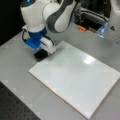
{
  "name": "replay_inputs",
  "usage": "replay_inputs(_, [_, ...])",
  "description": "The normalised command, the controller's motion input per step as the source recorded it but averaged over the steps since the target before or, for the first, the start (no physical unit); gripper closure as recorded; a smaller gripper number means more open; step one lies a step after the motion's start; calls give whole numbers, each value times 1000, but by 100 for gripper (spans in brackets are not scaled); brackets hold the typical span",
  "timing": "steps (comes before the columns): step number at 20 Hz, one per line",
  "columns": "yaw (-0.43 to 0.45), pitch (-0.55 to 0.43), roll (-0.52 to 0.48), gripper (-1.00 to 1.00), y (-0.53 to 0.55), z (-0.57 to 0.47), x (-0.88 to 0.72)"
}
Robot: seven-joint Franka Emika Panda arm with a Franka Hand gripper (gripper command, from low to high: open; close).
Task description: Erasing curve lines
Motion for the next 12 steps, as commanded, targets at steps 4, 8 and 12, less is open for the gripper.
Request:
replay_inputs(4, [-144,-60,40,-100,86,84,-59])
replay_inputs(8, [-161,-1,0,-100,159,218,-156])
replay_inputs(12, [-104,-10,-56,-100,233,206,-197])
